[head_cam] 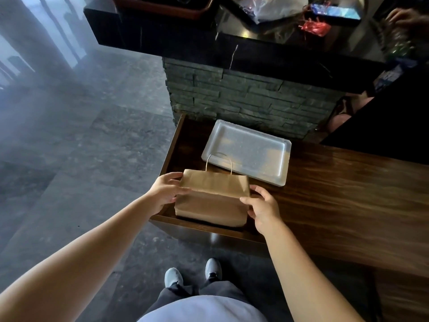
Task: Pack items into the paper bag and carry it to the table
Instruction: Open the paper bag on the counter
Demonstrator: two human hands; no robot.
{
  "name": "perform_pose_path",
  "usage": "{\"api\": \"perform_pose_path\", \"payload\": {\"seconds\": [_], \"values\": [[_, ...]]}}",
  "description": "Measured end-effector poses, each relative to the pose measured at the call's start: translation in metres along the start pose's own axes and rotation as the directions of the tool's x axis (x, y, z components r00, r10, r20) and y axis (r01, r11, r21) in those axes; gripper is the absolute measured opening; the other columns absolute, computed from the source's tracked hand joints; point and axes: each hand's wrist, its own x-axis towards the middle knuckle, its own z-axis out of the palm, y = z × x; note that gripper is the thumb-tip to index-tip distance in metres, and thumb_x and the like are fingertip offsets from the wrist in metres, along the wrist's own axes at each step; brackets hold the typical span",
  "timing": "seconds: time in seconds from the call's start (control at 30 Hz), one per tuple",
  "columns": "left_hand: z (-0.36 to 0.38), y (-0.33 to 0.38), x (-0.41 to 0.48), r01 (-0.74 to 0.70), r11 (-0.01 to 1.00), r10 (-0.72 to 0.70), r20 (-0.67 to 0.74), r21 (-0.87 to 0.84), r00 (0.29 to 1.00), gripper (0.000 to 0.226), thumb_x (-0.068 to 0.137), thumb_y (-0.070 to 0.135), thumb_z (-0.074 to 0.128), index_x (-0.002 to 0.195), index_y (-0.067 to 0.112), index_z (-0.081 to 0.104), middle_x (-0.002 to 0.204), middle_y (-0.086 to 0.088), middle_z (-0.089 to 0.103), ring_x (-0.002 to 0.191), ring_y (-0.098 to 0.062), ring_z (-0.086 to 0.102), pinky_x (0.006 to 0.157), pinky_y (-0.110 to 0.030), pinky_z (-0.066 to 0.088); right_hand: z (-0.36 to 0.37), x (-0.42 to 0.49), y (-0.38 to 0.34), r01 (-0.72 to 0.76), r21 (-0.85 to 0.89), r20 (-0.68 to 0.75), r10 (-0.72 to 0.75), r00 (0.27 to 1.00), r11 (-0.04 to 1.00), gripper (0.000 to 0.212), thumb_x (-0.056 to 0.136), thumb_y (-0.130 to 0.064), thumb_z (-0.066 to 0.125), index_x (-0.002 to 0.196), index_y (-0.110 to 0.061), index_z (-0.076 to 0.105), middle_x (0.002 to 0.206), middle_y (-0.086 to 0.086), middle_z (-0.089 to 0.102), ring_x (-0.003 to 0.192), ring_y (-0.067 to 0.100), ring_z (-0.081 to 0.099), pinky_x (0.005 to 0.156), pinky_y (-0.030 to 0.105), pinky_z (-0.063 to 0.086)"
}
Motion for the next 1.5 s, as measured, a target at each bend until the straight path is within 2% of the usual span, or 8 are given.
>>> {"api": "perform_pose_path", "payload": {"seconds": [0.2, 0.37, 0.53, 0.7, 0.77, 0.93, 1.07, 1.5], "values": [[-0.003, 0.006, -0.004, -0.261, 0.92, 0.305, -0.116, 0.292, 0.945, 0.037, 0.064, -0.003, 0.082, 0.097, 0.007, 0.068, 0.102, -0.016, 0.069, 0.093, -0.034, 0.068, 0.081, -0.046, 0.059, 0.0, -0.004, -0.008, 0.193, -0.107, -0.089, -0.203, 0.975, 0.975, 0.025, 0.073, -0.002, 0.075, 0.069, -0.026, 0.067, 0.082, -0.005, 0.072, 0.087, 0.02, 0.066, 0.083, 0.041, 0.056], [-0.001, 0.025, -0.021, -0.683, 0.407, 0.815, 0.096, 0.606, 0.571, 0.024, 0.067, 0.005, 0.077, 0.079, 0.022, 0.065, 0.096, 0.009, 0.061, 0.089, -0.014, 0.06, 0.079, -0.034, 0.053, -0.011, -0.015, -0.016, 0.297, -0.062, 0.022, -0.296, 0.955, 0.953, 0.05, 0.084, 0.01, 0.049, 0.059, -0.027, 0.07, 0.077, -0.021, 0.074, 0.093, 0.014, 0.067, 0.077, 0.03, 0.057], [0.012, 0.039, -0.038, -0.577, -0.14, 0.786, 0.444, 0.805, 0.429, 0.02, 0.068, 0.018, 0.077, 0.083, 0.031, 0.075, 0.114, 0.004, 0.061, 0.109, -0.025, 0.048, 0.089, -0.043, 0.04, -0.012, -0.031, -0.03, 0.443, -0.19, 0.027, -0.447, 0.894, 0.876, 0.039, 0.086, 0.005, 0.05, 0.062, -0.019, 0.069, 0.087, -0.011, 0.07, 0.093, 0.008, 0.063, 0.09, 0.036, 0.053], [0.018, 0.043, -0.053, -0.528, -0.343, 0.797, 0.538, 0.777, 0.275, 0.014, 0.067, 0.015, 0.071, 0.076, 0.025, 0.073, 0.093, -0.005, 0.059, 0.092, -0.027, 0.045, 0.073, -0.04, 0.04, 0.009, -0.064, -0.082, 0.851, -0.346, 0.24, -0.839, 0.488, 0.396, 0.031, 0.082, 0.005, 0.053, 0.065, -0.015, 0.07, 0.079, -0.005, 0.07, 0.082, 0.004, 0.064, 0.077, 0.014, 0.05], [0.019, 0.044, -0.059, -0.576, -0.443, 0.731, 0.649, 0.687, 0.212, 0.012, 0.069, 0.01, 0.068, 0.078, 0.018, 0.069, 0.084, -0.004, 0.057, 0.08, -0.025, 0.05, 0.066, -0.035, 0.04, 0.021, -0.069, -0.103, 0.835, -0.368, 0.438, -0.716, 0.544, 0.41, 0.029, 0.084, -0.006, 0.051, 0.073, -0.021, 0.073, 0.069, -0.007, 0.069, 0.069, 0.004, 0.065, 0.065, 0.013, 0.05], [0.021, 0.046, -0.079, -0.714, -0.356, 0.405, 0.788, 0.603, 0.463, 0.029, 0.075, 0.015, 0.066, 0.104, 0.017, 0.06, 0.097, 0.001, 0.061, 0.081, -0.019, 0.061, 0.066, -0.034, 0.056, 0.061, -0.064, -0.118, 0.578, -0.811, 0.585, 0.127, 0.801, 0.09, 0.034, 0.085, -0.012, 0.06, 0.116, -0.025, 0.066, 0.107, 0.005, 0.069, 0.091, 0.019, 0.068, 0.079, 0.034, 0.059], [0.025, 0.047, -0.092, -0.665, -0.217, 0.131, 0.696, 0.715, 0.706, 0.042, 0.083, 0.011, 0.059, 0.122, 0.021, 0.044, 0.092, -0.004, 0.063, 0.071, -0.022, 0.061, 0.054, -0.032, 0.05, 0.073, -0.061, -0.111, 0.433, -0.9, 0.421, 0.155, 0.894, -0.053, 0.083, 0.071, -0.014, 0.075, 0.144, -0.031, 0.038, 0.132, 0.009, 0.054, 0.111, 0.031, 0.057, 0.085, 0.041, 0.053], [0.029, 0.076, -0.09, -0.589, 0.203, -0.202, 0.622, 0.782, 0.756, 0.038, 0.086, -0.001, 0.042, 0.102, 0.023, 0.068, 0.098, 0.008, 0.063, 0.088, -0.011, 0.059, 0.07, -0.021, 0.046, 0.066, -0.055, -0.101, 0.476, -0.823, 0.416, 0.241, 0.877, -0.311, 0.124, 0.069, -0.019, 0.081, 0.15, -0.04, -0.011, 0.163, 0.009, 0.003, 0.143, 0.042, 0.02, 0.11, 0.056, 0.034]]}}
